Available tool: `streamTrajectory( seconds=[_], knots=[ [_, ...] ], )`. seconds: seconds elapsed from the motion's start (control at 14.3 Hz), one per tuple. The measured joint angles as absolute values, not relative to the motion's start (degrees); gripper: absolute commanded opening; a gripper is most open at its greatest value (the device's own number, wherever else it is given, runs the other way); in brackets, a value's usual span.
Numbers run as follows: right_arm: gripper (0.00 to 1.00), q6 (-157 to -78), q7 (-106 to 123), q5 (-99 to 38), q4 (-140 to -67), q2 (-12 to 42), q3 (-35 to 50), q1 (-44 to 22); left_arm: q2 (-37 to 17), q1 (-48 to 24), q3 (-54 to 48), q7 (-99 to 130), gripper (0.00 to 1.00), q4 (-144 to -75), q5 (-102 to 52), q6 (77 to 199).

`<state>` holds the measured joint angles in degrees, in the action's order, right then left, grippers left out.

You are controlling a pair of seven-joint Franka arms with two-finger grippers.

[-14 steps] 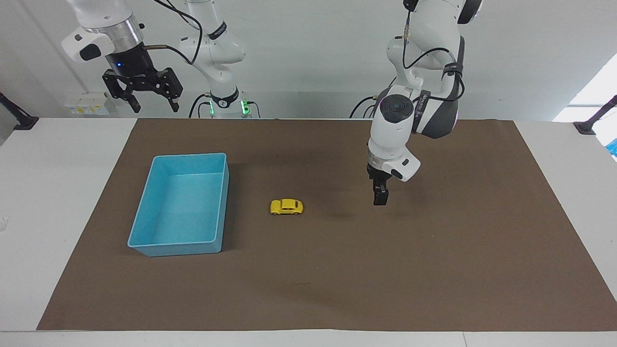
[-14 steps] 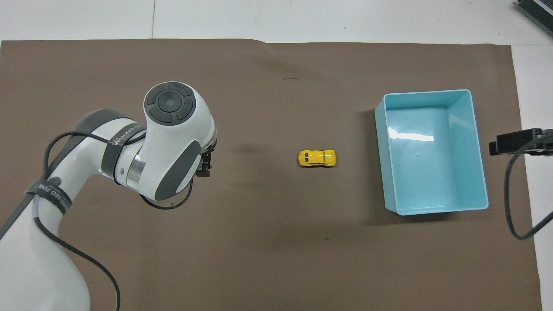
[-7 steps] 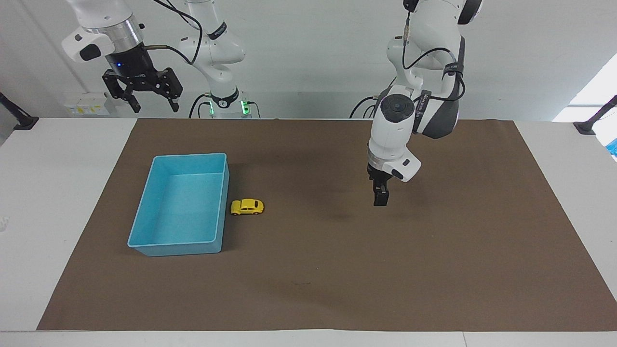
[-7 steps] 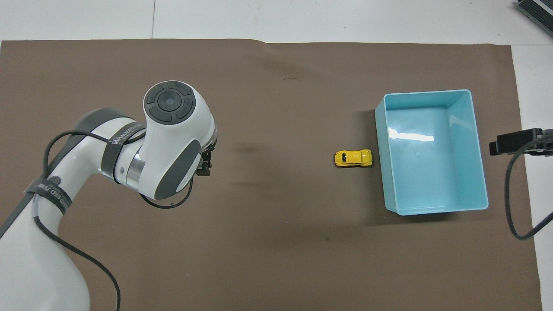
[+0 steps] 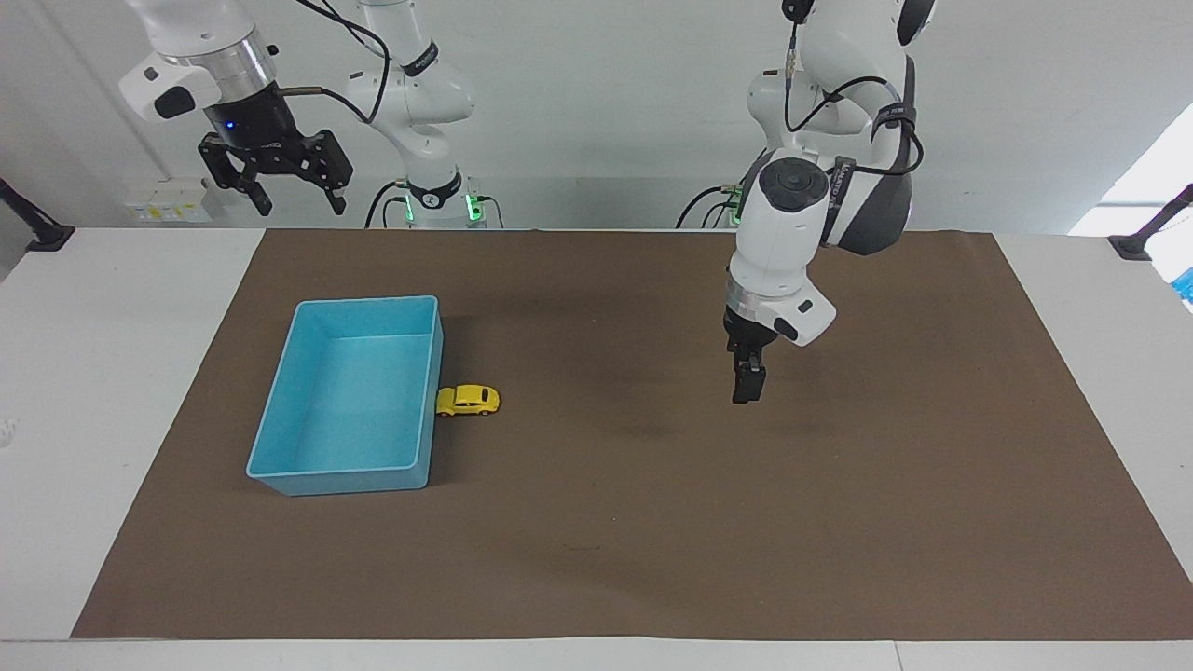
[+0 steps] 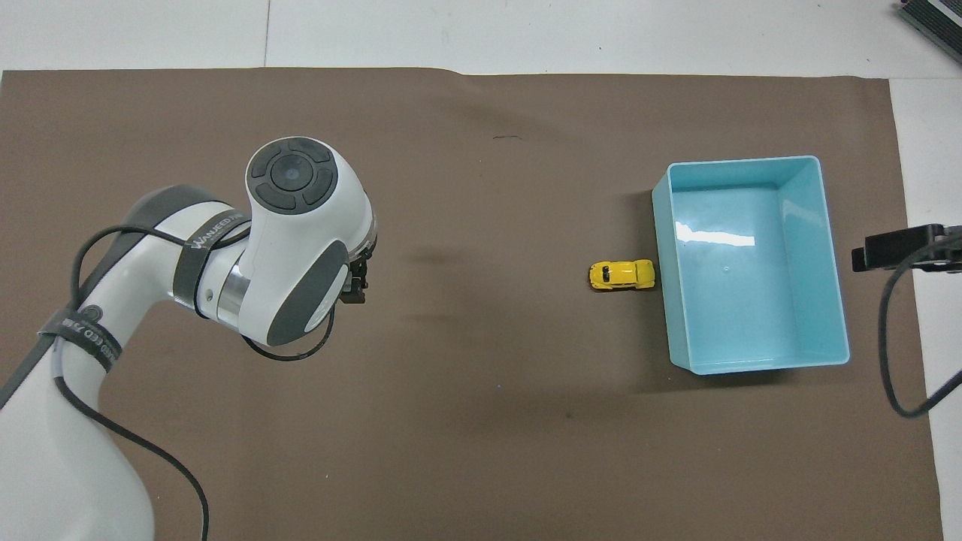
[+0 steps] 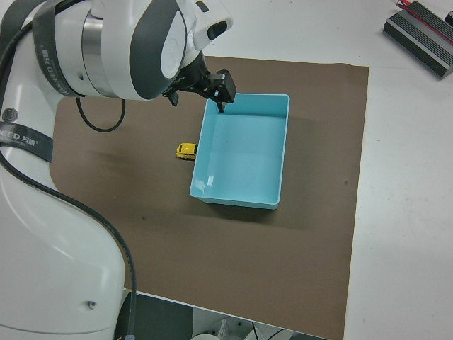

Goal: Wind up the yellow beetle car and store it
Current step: 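Raise the left gripper away while the right gripper reaches the box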

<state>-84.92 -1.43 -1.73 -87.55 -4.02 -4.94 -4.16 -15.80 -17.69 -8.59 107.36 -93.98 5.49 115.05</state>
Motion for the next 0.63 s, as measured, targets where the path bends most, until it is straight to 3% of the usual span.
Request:
streamTrajectory(
  seconds=[0.63],
  knots=[
    [1.0,-84.8,7.1,-1.8,-87.5,-4.1,-4.2,-4.7,-9.5,-14.6,-8.0,82.9,1.0,-93.8,3.5,111.6]
  ],
)
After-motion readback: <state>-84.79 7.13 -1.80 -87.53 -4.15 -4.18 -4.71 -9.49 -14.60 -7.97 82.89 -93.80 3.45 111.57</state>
